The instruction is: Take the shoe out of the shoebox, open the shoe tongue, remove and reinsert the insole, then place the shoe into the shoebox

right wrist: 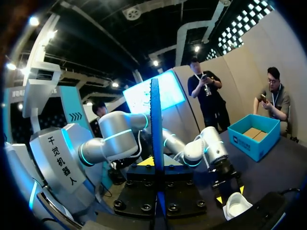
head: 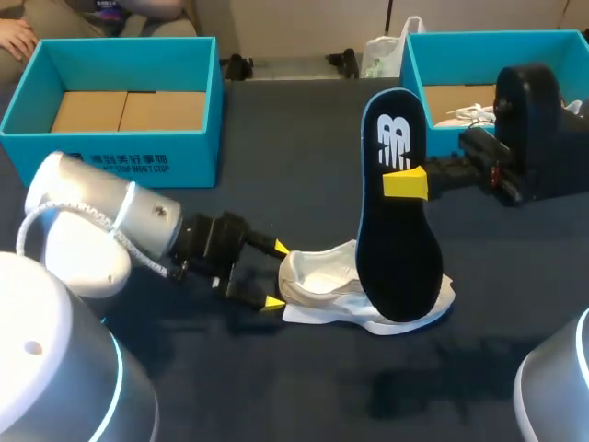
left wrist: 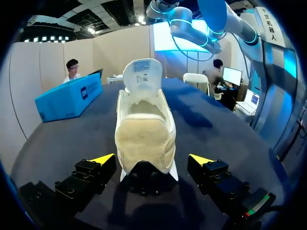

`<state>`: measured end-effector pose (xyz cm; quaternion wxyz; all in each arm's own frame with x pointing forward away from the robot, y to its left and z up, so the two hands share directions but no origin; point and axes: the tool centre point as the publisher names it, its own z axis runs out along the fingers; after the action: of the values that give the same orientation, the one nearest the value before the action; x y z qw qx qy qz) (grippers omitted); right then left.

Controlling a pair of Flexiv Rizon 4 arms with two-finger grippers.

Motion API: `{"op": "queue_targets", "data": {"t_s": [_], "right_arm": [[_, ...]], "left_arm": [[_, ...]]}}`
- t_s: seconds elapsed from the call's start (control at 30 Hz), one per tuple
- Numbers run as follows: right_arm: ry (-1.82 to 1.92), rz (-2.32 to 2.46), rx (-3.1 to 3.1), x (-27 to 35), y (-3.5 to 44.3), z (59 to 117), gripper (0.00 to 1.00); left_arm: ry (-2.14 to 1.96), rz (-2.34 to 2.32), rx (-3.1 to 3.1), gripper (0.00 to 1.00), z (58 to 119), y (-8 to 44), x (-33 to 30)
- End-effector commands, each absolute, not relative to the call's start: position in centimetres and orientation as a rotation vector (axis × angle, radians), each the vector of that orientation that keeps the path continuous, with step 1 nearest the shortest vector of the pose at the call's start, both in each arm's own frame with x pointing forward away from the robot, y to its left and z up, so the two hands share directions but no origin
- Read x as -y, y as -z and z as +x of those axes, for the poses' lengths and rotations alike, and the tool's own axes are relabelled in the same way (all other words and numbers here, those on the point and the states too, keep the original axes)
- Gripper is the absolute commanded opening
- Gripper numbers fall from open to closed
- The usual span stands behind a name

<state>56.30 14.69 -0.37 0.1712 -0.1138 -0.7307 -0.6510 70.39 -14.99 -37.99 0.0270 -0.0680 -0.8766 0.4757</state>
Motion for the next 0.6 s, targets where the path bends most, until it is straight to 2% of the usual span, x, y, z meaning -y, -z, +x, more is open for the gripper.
{"op": "queue_targets", "data": {"t_s": [0.03, 0.4, 0.57, 0.6], "right_arm": [[1.845, -0.323, 2.075, -14.8, 0.4, 56.4, 0.0], [1.845, -0.323, 2.075, -14.8, 0.4, 56.4, 0.0], [1.845, -0.323, 2.075, -14.8, 0.4, 56.4, 0.0], [1.845, -0.323, 2.075, -14.8, 0.4, 56.4, 0.0]], "left_arm": [[-1.135, -0.265, 2.849, 1.0, 70.5, 36.3, 14.9], [-1.135, -0.265, 2.849, 1.0, 70.5, 36.3, 14.9], [-0.85, -0.206, 2.888, 1.0, 70.9, 34.8, 15.6], [-0.649, -0.193, 2.959, 1.0, 70.9, 34.4, 16.0]]}}
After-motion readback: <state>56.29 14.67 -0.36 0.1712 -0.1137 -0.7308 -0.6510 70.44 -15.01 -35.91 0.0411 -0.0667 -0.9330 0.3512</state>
